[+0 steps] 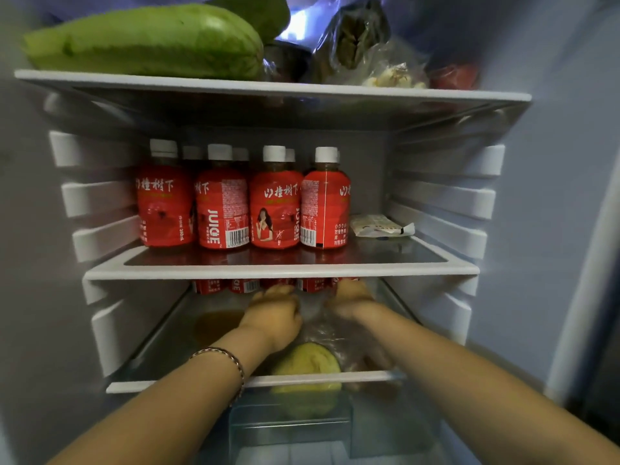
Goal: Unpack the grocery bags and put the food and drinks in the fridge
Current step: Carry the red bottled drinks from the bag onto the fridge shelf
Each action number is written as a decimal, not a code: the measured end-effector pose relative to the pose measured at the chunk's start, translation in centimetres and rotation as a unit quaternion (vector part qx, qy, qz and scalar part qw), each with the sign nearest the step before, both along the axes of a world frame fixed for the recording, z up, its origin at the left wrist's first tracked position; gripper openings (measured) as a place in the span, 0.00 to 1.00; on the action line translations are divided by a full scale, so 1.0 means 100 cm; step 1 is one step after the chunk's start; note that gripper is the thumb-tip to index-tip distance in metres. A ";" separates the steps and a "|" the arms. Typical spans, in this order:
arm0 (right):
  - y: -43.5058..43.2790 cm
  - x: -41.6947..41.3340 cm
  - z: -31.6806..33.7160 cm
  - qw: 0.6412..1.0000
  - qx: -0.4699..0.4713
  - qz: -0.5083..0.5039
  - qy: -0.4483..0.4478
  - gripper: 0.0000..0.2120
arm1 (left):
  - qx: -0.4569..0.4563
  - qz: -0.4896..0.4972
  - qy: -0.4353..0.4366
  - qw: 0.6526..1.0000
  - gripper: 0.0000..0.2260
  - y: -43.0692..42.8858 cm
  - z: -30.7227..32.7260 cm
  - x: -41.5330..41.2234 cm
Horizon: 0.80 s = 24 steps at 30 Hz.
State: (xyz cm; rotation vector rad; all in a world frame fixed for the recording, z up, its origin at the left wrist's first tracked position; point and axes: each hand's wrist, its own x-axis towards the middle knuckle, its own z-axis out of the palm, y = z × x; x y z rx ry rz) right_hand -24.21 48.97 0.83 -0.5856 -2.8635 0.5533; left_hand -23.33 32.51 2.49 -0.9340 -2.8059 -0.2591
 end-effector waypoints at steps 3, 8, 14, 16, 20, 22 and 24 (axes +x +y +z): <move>-0.014 0.026 0.015 0.999 -0.009 0.032 -0.022 0.14 | 0.046 -0.005 -0.036 0.998 0.10 -0.005 0.004 0.018; -0.035 0.090 0.022 0.990 -0.120 0.059 0.033 0.13 | 0.037 -0.033 -0.052 0.997 0.09 -0.029 0.016 0.047; -0.080 0.199 0.027 0.989 -0.147 0.015 0.010 0.11 | 0.023 -0.110 -0.064 0.992 0.11 -0.047 0.016 0.100; -0.094 0.244 0.020 0.990 -0.141 -0.015 -0.018 0.09 | 0.000 -0.149 -0.067 0.987 0.13 -0.044 0.010 0.127; -0.114 0.354 0.001 0.984 -0.125 -0.102 -0.081 0.10 | -0.075 -0.265 -0.096 0.956 0.10 -0.026 -0.012 0.212; -0.117 0.410 -0.011 0.977 -0.111 -0.140 -0.117 0.11 | -0.104 -0.314 -0.092 0.939 0.11 -0.014 -0.022 0.263; -0.122 0.472 -0.023 0.963 -0.127 -0.190 -0.140 0.09 | -0.109 -0.374 -0.092 0.916 0.12 -0.004 -0.031 0.324</move>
